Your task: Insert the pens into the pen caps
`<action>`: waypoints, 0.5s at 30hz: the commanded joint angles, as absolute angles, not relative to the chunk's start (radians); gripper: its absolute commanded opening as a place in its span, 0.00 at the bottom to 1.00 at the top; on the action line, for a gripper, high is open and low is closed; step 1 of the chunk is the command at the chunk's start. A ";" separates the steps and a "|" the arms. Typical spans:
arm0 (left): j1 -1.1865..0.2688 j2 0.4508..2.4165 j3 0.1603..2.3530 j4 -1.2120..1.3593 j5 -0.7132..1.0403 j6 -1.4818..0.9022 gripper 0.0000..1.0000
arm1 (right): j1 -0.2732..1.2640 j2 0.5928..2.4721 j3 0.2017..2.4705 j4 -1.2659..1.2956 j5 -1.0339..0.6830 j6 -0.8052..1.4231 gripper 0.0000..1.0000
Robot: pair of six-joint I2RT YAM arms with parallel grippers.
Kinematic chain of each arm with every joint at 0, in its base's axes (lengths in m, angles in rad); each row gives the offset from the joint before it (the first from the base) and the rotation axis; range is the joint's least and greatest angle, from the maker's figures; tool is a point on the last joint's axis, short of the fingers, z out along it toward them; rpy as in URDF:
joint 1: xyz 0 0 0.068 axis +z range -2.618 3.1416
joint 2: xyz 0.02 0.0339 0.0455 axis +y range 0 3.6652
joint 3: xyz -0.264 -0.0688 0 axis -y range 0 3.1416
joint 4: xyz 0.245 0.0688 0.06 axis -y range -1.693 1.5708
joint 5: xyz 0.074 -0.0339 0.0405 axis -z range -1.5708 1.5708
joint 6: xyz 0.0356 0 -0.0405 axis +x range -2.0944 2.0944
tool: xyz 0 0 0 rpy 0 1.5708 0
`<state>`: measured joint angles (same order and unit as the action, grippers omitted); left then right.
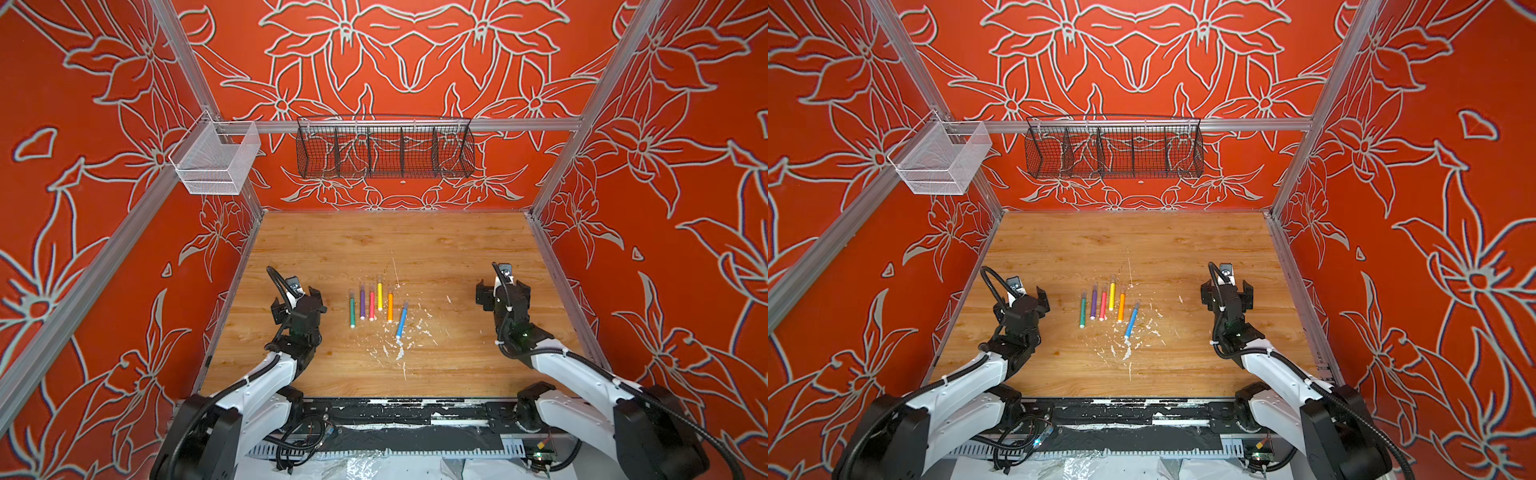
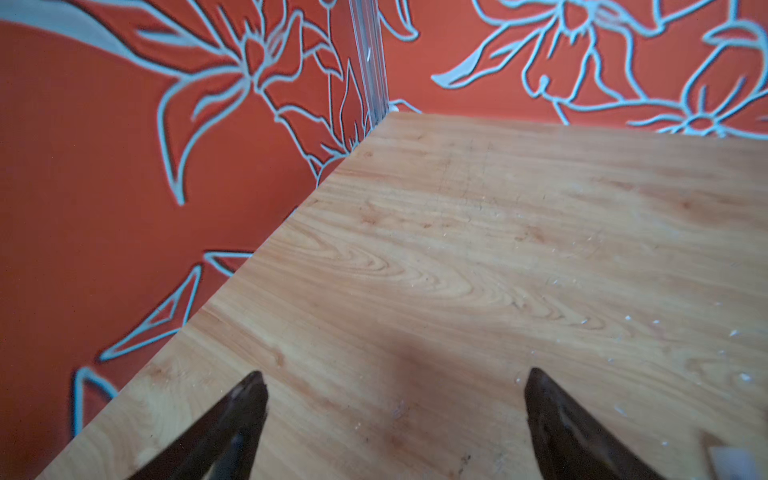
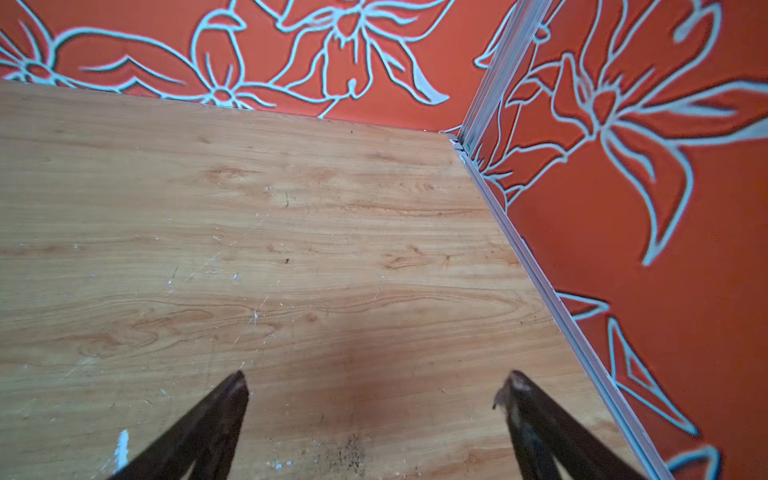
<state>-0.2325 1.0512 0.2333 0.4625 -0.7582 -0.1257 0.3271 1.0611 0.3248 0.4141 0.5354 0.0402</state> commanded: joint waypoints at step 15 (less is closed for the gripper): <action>-0.150 1.298 0.253 0.809 -0.555 -0.026 0.98 | 0.243 1.396 0.271 0.950 0.461 -0.130 0.98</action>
